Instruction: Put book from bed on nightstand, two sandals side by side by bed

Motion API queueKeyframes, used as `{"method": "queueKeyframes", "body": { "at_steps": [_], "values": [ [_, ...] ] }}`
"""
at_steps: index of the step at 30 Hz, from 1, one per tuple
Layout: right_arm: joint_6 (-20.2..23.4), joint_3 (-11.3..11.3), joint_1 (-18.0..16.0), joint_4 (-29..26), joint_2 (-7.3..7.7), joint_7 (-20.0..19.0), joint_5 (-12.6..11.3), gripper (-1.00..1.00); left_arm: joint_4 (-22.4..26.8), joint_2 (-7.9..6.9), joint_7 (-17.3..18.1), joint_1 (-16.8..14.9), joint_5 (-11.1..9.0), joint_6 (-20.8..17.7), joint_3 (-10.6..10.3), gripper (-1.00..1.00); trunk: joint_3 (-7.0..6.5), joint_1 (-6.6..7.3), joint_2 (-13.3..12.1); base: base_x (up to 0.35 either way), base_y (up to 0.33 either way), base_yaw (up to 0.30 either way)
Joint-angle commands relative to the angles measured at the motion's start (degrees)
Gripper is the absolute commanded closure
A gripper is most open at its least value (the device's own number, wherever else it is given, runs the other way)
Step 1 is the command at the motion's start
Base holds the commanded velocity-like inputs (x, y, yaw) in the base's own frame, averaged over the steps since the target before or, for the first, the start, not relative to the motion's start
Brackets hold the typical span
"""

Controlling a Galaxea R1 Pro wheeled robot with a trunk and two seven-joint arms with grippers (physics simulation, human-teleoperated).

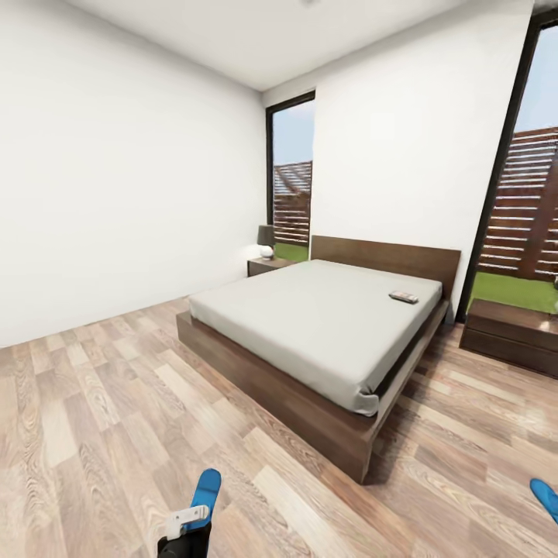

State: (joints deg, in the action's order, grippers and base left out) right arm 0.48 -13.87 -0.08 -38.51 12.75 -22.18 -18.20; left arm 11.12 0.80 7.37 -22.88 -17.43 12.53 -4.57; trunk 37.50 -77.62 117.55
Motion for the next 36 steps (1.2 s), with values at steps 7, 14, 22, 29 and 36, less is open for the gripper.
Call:
{"method": "queueKeyframes", "body": {
  "at_steps": [7, 14, 22, 29, 36],
  "values": [
    [0.1, -0.1, 0.0, 0.0, -0.01, -0.3, -0.4, -1.00, -0.1, -0.03, 0.0, -0.1, -0.6, 0.3, -0.5, 1.00, -0.15, 0.01, 0.0, 0.000, 0.000, -0.288],
    [0.1, -0.1, 0.0, 0.0, -0.01, -0.3, -0.5, -1.00, -0.1, -0.02, 0.0, -0.1, -0.6, 0.2, -0.5, 1.00, -0.35, 0.01, 0.0, 0.000, 0.000, -0.286],
    [0.1, -0.1, 0.0, 0.0, -0.01, -0.3, -0.4, -1.00, -0.1, -0.01, 0.0, -0.1, -0.6, 0.2, -0.5, 1.00, -0.59, 0.01, 0.0, 0.000, 0.000, -0.281],
    [0.1, -0.2, 0.0, 0.0, -0.01, -0.3, -0.5, -1.00, -0.1, -0.01, 0.0, -0.1, -0.6, 0.3, -0.5, 1.00, -0.68, 0.01, 0.0, 0.000, 0.000, -0.259],
    [0.1, -0.2, 0.0, 0.0, -0.01, -0.3, -0.5, -1.00, -0.1, -0.01, 0.0, -0.1, -0.6, 0.3, -0.5, 1.00, -0.69, 0.01, 0.0, 0.000, 0.000, -0.135]
  ]
}}
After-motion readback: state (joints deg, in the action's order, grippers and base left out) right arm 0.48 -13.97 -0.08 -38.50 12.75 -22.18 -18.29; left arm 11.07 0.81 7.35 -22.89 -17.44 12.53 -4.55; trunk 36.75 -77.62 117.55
